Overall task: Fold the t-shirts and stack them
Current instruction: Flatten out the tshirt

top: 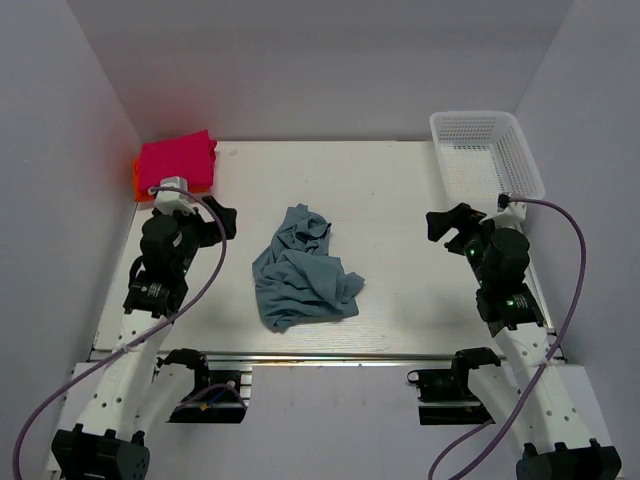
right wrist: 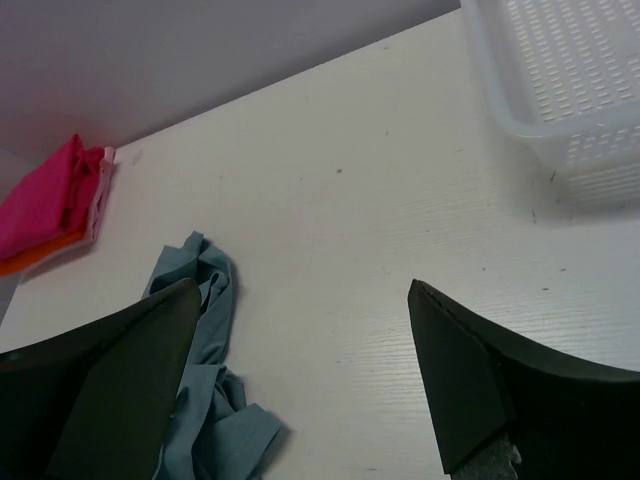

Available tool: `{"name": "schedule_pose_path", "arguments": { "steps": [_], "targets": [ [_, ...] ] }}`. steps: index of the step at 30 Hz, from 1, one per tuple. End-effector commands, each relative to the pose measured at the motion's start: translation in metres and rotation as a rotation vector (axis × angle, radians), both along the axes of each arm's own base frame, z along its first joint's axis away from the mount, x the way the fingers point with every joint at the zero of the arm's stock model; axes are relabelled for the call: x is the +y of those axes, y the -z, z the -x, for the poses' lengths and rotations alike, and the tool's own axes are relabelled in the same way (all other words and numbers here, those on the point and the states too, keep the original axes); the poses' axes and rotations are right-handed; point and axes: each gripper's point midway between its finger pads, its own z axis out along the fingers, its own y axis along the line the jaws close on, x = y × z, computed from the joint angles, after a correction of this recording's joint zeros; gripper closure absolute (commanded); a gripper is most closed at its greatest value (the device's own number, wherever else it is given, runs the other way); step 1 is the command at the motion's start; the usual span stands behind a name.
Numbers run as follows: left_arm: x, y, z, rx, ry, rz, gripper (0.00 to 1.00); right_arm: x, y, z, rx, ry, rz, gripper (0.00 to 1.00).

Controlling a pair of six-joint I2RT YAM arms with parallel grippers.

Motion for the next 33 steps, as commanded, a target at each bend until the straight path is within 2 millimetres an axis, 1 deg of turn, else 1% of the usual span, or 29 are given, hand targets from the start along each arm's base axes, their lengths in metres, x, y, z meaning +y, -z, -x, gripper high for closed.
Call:
{"name": "schedule_pose_path", "arguments": {
  "steps": [1,2,4,6,7,8,9,10,11,12,13,14,15,16,17,18,19,20,21,22,23,24,25,28,29,30,31,32,33],
  "targets": [
    [-0.008,0.018,-0.005,0.097,0.047,-0.015,0.0,0.019,-0.017,-0.002,-0.073,-0.12,0.017,0.1],
    [-0.01,0.015,-0.007,0.101,0.062,-0.026,0.0,0.02,-0.019,-0.002,-0.077,-0.126,0.011,0.1],
    [-0.019,0.024,-0.012,0.136,0.106,-0.037,0.0,0.026,-0.013,-0.003,-0.053,-0.155,0.01,0.1],
    [-0.03,0.026,-0.016,0.131,0.167,-0.041,0.0,0.033,-0.008,-0.005,-0.02,-0.193,0.007,0.1],
    [-0.04,0.025,-0.019,0.118,0.223,-0.027,0.0,0.043,-0.002,-0.004,0.003,-0.259,0.004,0.1],
    [-0.046,0.035,-0.024,0.143,0.259,-0.028,0.0,0.048,0.006,-0.007,0.021,-0.296,0.037,0.1],
    [-0.054,0.035,-0.027,0.143,0.305,-0.032,0.0,0.053,0.02,-0.012,0.067,-0.329,0.049,0.1],
    [-0.068,0.029,-0.029,0.125,0.389,-0.02,0.0,0.064,0.021,-0.009,0.075,-0.402,0.047,0.1],
    [-0.079,0.044,-0.035,0.173,0.437,-0.008,0.0,0.066,0.033,-0.012,0.12,-0.418,0.046,0.1],
    [-0.084,0.049,-0.037,0.191,0.47,-0.007,0.0,0.068,0.04,-0.009,0.164,-0.435,0.039,0.1],
    [-0.092,0.047,-0.041,0.195,0.499,-0.003,0.0,0.074,0.046,-0.008,0.191,-0.472,0.024,0.1],
    [-0.093,0.052,-0.047,0.21,0.502,-0.011,0.0,0.077,0.053,-0.008,0.219,-0.482,0.009,0.1],
    [-0.098,0.051,-0.053,0.212,0.497,-0.023,0.0,0.078,0.059,-0.008,0.234,-0.481,-0.002,0.1],
    [-0.1,0.071,-0.06,0.268,0.49,-0.038,0.0,0.08,0.061,-0.006,0.239,-0.5,-0.005,0.1],
    [-0.104,0.077,-0.064,0.282,0.495,-0.053,0.0,0.081,0.065,-0.007,0.246,-0.505,-0.007,0.1],
    [-0.114,0.077,-0.066,0.292,0.519,-0.056,0.0,0.083,0.068,-0.006,0.258,-0.515,-0.009,0.1],
    [-0.119,0.095,-0.071,0.335,0.525,-0.071,0.0,0.084,0.071,-0.006,0.267,-0.521,-0.007,0.1],
    [-0.126,0.101,-0.071,0.366,0.54,-0.074,0.0,0.086,0.074,-0.006,0.277,-0.532,-0.011,0.1],
    [-0.135,0.101,-0.076,0.365,0.547,-0.103,0.0,0.086,0.074,-0.007,0.276,-0.533,-0.008,0.1],
    [-0.138,0.107,-0.078,0.383,0.547,-0.123,0.0,0.087,0.076,-0.008,0.284,-0.536,-0.008,0.1],
    [-0.142,0.12,-0.082,0.428,0.548,-0.145,0.0,0.087,0.078,-0.008,0.292,-0.537,-0.009,0.1],
    [-0.141,0.127,-0.086,0.446,0.517,-0.171,0.0,0.088,0.08,-0.007,0.296,-0.543,-0.007,0.1],
    [-0.149,0.131,-0.084,0.459,0.523,-0.188,0.0,0.09,0.077,-0.011,0.271,-0.549,-0.004,0.1],
    [-0.161,0.146,-0.089,0.498,0.513,-0.244,0.0,0.097,0.092,-0.003,0.312,-0.59,0.003,0.1],
    [-0.161,0.145,-0.095,0.494,0.494,-0.271,0.0,0.098,0.095,0.0,0.32,-0.6,0.007,0.1],
    [-0.164,0.155,-0.097,0.512,0.489,-0.285,0.0,0.101,0.099,0.001,0.336,-0.612,0.008,0.1],
    [-0.17,0.159,-0.095,0.524,0.495,-0.299,0.0,0.102,0.107,0.008,0.378,-0.621,0.001,0.1],
    [-0.173,0.157,-0.102,0.512,0.479,-0.312,0.02,0.103,0.111,0.011,0.399,-0.629,0.001,0.1],
    [-0.17,0.163,-0.102,0.537,0.467,-0.325,0.08,0.108,0.118,0.016,0.425,-0.653,-0.009,0.1]
  ]
}}
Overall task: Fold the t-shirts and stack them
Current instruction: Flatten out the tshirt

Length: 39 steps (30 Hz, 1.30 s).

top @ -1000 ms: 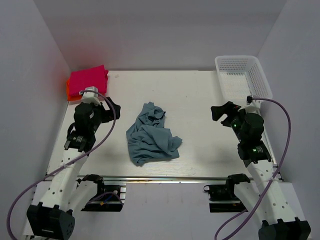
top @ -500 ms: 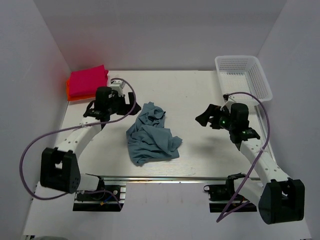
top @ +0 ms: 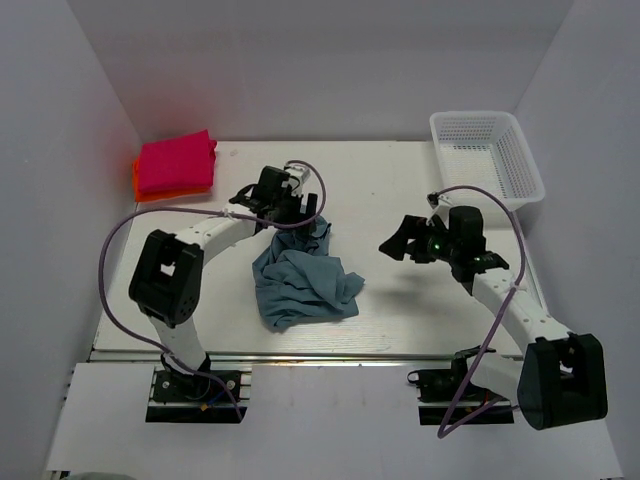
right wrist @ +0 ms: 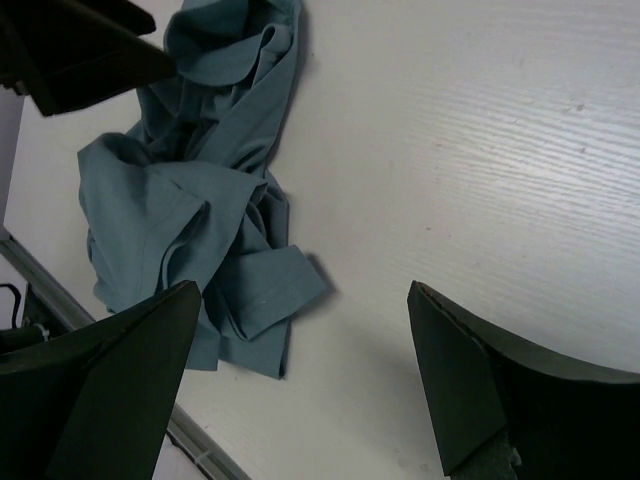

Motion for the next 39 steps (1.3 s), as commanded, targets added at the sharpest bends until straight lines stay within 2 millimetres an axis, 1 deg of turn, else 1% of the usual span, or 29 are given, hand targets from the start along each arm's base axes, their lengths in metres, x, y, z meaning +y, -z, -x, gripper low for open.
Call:
{"name": "schedule_pose_path", "arguments": {
  "steps": [1,2,3,5,6,9,10,11,14,15,16,17,19,21,22,24,25,26,27,29,30,31,32,33,35,36,37,38,39],
  "targets": [
    [-0.001,-0.013,-0.014,-0.047,-0.034,-0.073,0.13,0.015,0.01,0.014,0.039,-0.091,-0.011,0.1],
    [-0.001,-0.004,-0.017,-0.047,-0.051,-0.108,0.18,0.016,0.015,0.017,0.054,-0.097,-0.014,0.1],
    [0.004,0.003,-0.017,-0.03,-0.074,-0.131,0.31,0.022,0.022,0.025,0.079,-0.128,-0.018,0.1],
    [0.007,0.0,-0.023,-0.051,-0.103,-0.164,0.39,0.026,0.033,0.037,0.118,-0.157,-0.01,0.14],
    [0.001,0.007,-0.022,-0.04,-0.092,-0.172,0.47,0.027,0.041,0.04,0.143,-0.16,0.0,0.14],
    [0.005,0.011,-0.027,-0.041,-0.113,-0.2,0.56,0.03,0.06,0.055,0.205,-0.183,0.04,0.14],
    [0.0,0.017,-0.027,-0.033,-0.103,-0.206,0.58,0.033,0.064,0.059,0.215,-0.191,0.053,0.14],
    [-0.002,0.012,-0.031,-0.044,-0.105,-0.199,0.58,0.033,0.068,0.061,0.227,-0.19,0.058,0.14],
    [-0.004,0.021,-0.029,-0.019,-0.093,-0.203,0.6,0.036,0.079,0.069,0.257,-0.196,0.064,0.14],
    [-0.005,0.02,-0.031,-0.027,-0.094,-0.198,0.66,0.041,0.079,0.068,0.248,-0.202,0.054,0.14],
    [-0.005,0.02,-0.031,-0.027,-0.094,-0.198,0.85,0.042,0.081,0.068,0.261,-0.193,0.048,0.14],
    [-0.004,0.024,-0.029,-0.019,-0.093,-0.203,0.97,0.043,0.083,0.069,0.272,-0.189,0.044,0.14],
    [-0.003,0.02,-0.026,-0.019,-0.101,-0.195,1.0,0.054,0.078,0.06,0.243,-0.184,0.009,0.16],
    [-0.003,0.011,-0.026,-0.04,-0.103,-0.181,1.0,0.061,0.084,0.056,0.272,-0.172,-0.003,0.18],
    [-0.003,0.001,-0.023,-0.06,-0.099,-0.158,1.0,0.064,0.081,0.051,0.264,-0.165,-0.009,0.18],
    [-0.004,-0.014,-0.023,-0.097,-0.109,-0.126,1.0,0.07,0.092,0.047,0.298,-0.161,-0.008,0.19],
    [-0.002,-0.014,-0.017,-0.099,-0.102,-0.116,1.0,0.074,0.093,0.049,0.313,-0.169,-0.013,0.19],
    [-0.002,-0.03,-0.016,-0.134,-0.105,-0.092,1.0,0.082,0.091,0.043,0.311,-0.186,-0.029,0.2],
    [-0.002,-0.038,-0.016,-0.157,-0.107,-0.077,1.0,0.086,0.098,0.046,0.342,-0.195,-0.026,0.24],
    [0.0,-0.043,-0.01,-0.169,-0.101,-0.062,1.0,0.095,0.1,0.04,0.348,-0.202,-0.044,0.3],
    [0.001,-0.051,-0.006,-0.184,-0.095,-0.043,1.0,0.097,0.105,0.04,0.363,-0.199,-0.041,0.45],
    [0.001,-0.058,-0.005,-0.197,-0.096,-0.034,1.0,0.102,0.103,0.039,0.354,-0.214,-0.055,0.56],
    [0.002,-0.06,-0.003,-0.206,-0.097,-0.029,1.0,0.108,0.097,0.033,0.337,-0.226,-0.067,0.72],
    [0.004,-0.067,0.0,-0.218,-0.098,-0.021,1.0,0.112,0.095,0.032,0.334,-0.234,-0.073,1.0],
    [0.008,-0.075,-0.001,-0.242,-0.118,-0.024,1.0,0.116,0.073,0.027,0.276,-0.236,-0.088,1.0],
    [0.013,-0.078,-0.002,-0.248,-0.146,-0.033,1.0,0.113,0.069,0.021,0.242,-0.203,-0.069,1.0],
    [0.016,-0.088,-0.002,-0.272,-0.16,-0.028,1.0,0.111,0.058,0.018,0.195,-0.196,-0.062,1.0],
    [0.02,-0.092,-0.001,-0.277,-0.171,-0.035,1.0,0.106,0.058,0.022,0.206,-0.184,-0.037,1.0],
    [0.026,-0.099,-0.002,-0.297,-0.21,-0.04,1.0,0.098,0.043,0.009,0.129,-0.12,-0.007,1.0]
  ]
}}
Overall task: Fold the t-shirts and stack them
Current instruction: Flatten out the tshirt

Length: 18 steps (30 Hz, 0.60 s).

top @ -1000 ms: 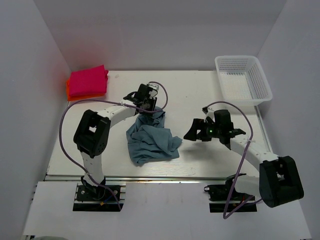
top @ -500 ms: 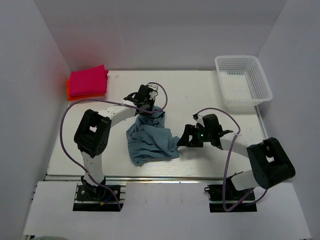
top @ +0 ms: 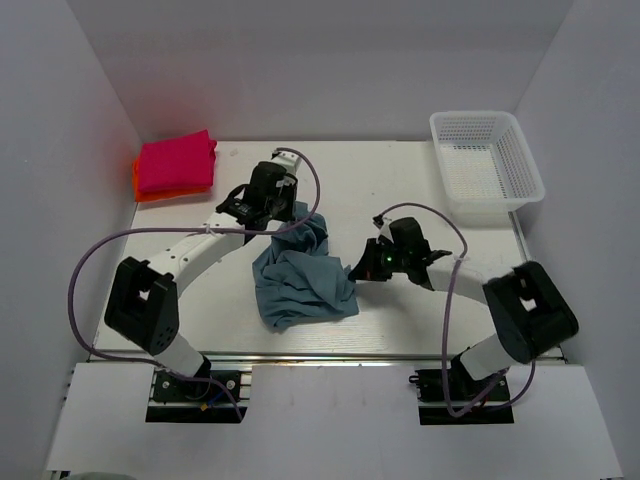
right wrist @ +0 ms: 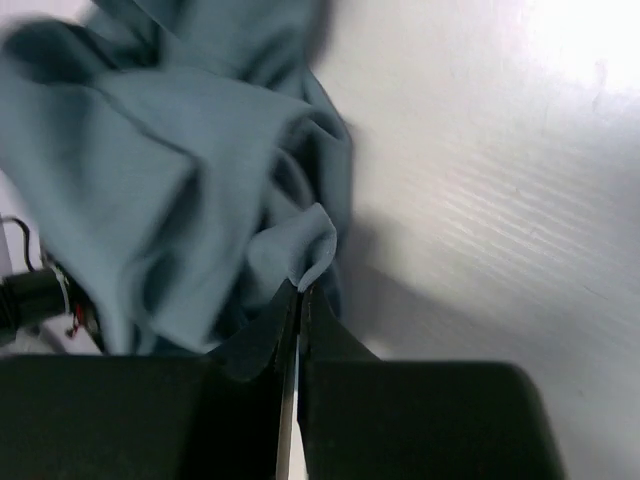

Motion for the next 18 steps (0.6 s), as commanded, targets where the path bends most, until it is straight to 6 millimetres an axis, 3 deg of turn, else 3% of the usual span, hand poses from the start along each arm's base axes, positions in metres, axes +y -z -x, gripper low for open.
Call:
{"name": "schedule_pose_path", "arguments": {
  "steps": [1,2,3,4,6,7,9,10,12,13,14,18],
  "targets": [
    [0.016,-0.035,0.0,-0.088,-0.091,0.019,1.0,-0.005,-0.068,-0.035,-0.249,0.094,-0.001,1.0],
    [0.025,-0.048,0.001,-0.122,-0.128,0.014,1.0,-0.013,-0.071,-0.035,-0.26,0.117,0.026,1.0],
    [0.03,-0.061,0.0,-0.15,-0.154,0.027,1.0,-0.024,-0.082,-0.049,-0.315,0.198,0.068,1.0],
    [0.039,-0.071,-0.001,-0.174,-0.187,0.028,1.0,-0.03,-0.113,-0.051,-0.396,0.23,0.041,1.0],
    [0.058,-0.105,0.001,-0.254,-0.262,0.053,1.0,-0.045,-0.141,-0.063,-0.481,0.317,0.062,1.0],
    [0.064,-0.122,0.002,-0.292,-0.291,0.064,1.0,-0.063,-0.169,-0.069,-0.562,0.413,0.073,1.0],
    [0.082,-0.154,0.006,-0.363,-0.37,0.074,1.0,-0.077,-0.203,-0.075,-0.652,0.475,0.091,1.0],
    [0.091,-0.176,0.014,-0.41,-0.396,0.1,1.0,-0.091,-0.224,-0.076,-0.703,0.527,0.118,1.0],
    [0.111,-0.202,0.023,-0.47,-0.476,0.111,1.0,-0.11,-0.249,-0.076,-0.768,0.594,0.157,1.0],
    [0.118,-0.21,0.028,-0.489,-0.5,0.117,1.0,-0.119,-0.278,-0.075,-0.829,0.63,0.161,1.0],
    [0.132,-0.23,0.038,-0.537,-0.548,0.128,1.0,-0.129,-0.288,-0.075,-0.855,0.669,0.182,1.0],
    [0.172,-0.272,0.068,-0.629,-0.696,0.165,1.0,-0.179,-0.355,-0.062,-0.989,0.865,0.254,1.0]
  ]
}}
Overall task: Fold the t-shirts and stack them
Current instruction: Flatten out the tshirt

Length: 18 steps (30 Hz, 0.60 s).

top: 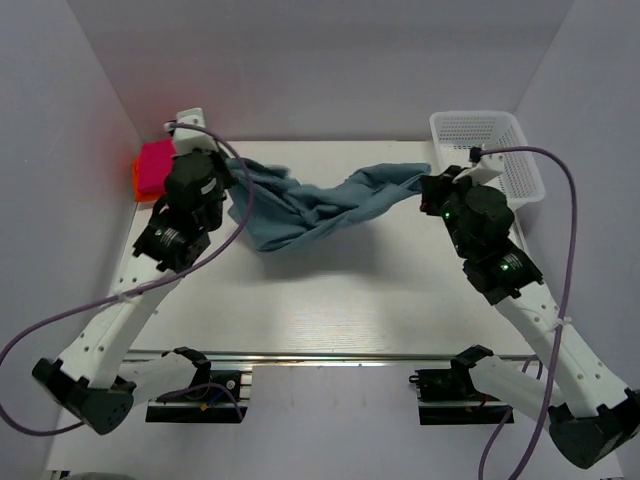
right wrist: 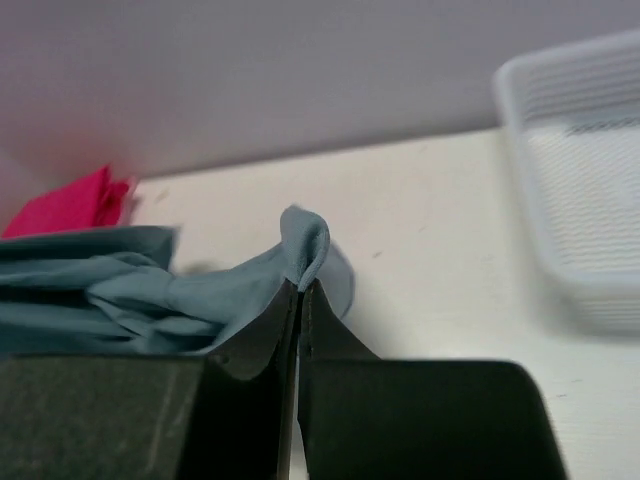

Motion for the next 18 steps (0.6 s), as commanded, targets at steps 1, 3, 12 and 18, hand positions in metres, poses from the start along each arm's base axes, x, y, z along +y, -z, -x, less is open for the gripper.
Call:
{"name": "schedule_pose_path", "arguments": {
  "steps": [1,3,12,18],
  "targets": [
    [0.06,-0.058,0.036,-0.132,-0.243,0.067,1.0,-0.064,-0.074,0.012,-0.159,0.279,0.029,1.0],
    [0.076,-0.066,0.049,-0.144,-0.306,0.074,1.0,-0.093,-0.1,0.025,-0.209,0.406,0.017,1.0],
    [0.15,-0.101,0.121,-0.236,-0.613,0.166,1.0,-0.18,-0.196,0.102,-0.438,0.71,-0.037,1.0],
    [0.158,-0.124,0.14,-0.288,-0.594,0.211,1.0,-0.2,-0.233,0.137,-0.525,0.723,-0.045,1.0]
  ]
}}
